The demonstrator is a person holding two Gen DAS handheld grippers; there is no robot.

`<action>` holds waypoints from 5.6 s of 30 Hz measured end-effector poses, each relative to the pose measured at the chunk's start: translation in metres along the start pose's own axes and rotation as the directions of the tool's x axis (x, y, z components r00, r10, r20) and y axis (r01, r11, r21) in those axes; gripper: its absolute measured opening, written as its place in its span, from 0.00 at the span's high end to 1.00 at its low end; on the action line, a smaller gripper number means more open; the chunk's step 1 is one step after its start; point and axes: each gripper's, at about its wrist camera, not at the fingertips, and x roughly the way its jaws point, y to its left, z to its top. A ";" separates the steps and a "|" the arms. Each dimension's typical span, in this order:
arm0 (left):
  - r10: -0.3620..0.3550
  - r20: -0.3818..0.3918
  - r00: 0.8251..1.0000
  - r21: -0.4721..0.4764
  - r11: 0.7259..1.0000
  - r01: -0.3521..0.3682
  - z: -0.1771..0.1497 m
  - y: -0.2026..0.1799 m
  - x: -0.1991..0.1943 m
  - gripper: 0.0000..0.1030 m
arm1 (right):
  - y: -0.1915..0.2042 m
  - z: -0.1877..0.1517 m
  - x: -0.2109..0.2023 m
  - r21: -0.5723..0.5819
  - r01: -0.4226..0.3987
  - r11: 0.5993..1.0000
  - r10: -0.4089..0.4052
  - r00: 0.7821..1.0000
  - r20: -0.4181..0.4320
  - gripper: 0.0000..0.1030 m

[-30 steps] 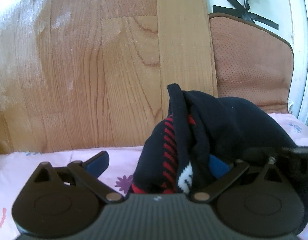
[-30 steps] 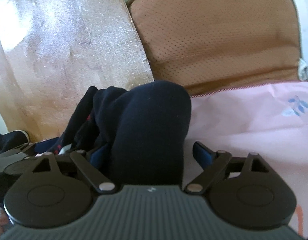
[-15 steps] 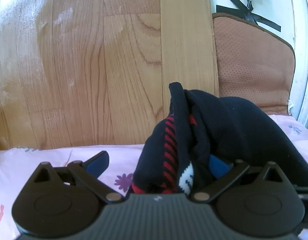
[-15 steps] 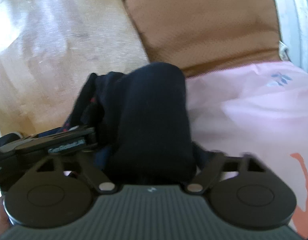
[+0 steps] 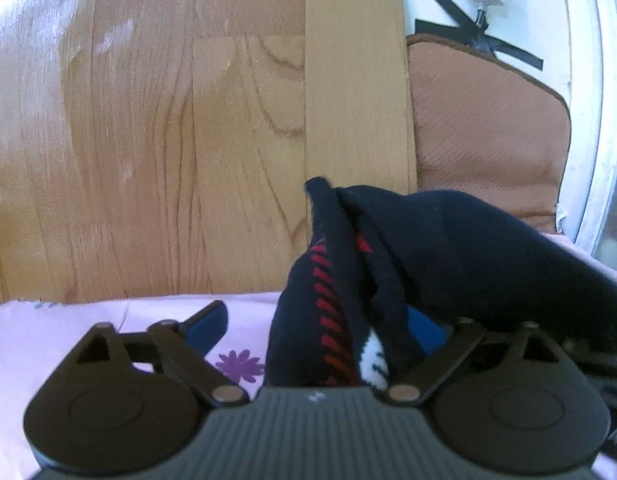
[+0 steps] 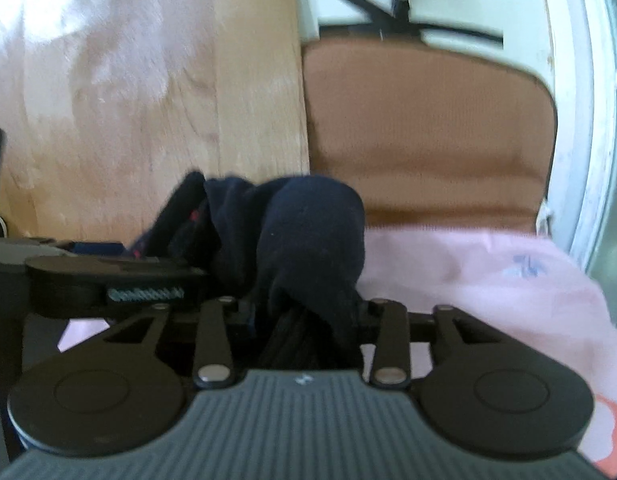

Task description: Fold small clothes

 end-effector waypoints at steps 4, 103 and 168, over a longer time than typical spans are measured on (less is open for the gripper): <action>0.001 -0.013 1.000 -0.013 1.000 -0.001 0.001 0.000 0.003 0.00 | -0.022 0.001 0.008 0.113 -0.036 0.993 0.041 0.998 -0.047 0.36; 0.062 -0.023 0.998 0.081 0.995 -0.060 -0.086 0.004 -0.161 0.00 | 0.045 -0.082 -0.164 0.172 0.205 0.964 -0.223 0.970 0.095 0.00; 0.082 -0.074 0.994 0.061 0.995 -0.078 -0.085 0.017 -0.165 0.00 | 0.045 -0.083 -0.168 0.202 0.209 0.957 -0.234 0.966 0.111 0.00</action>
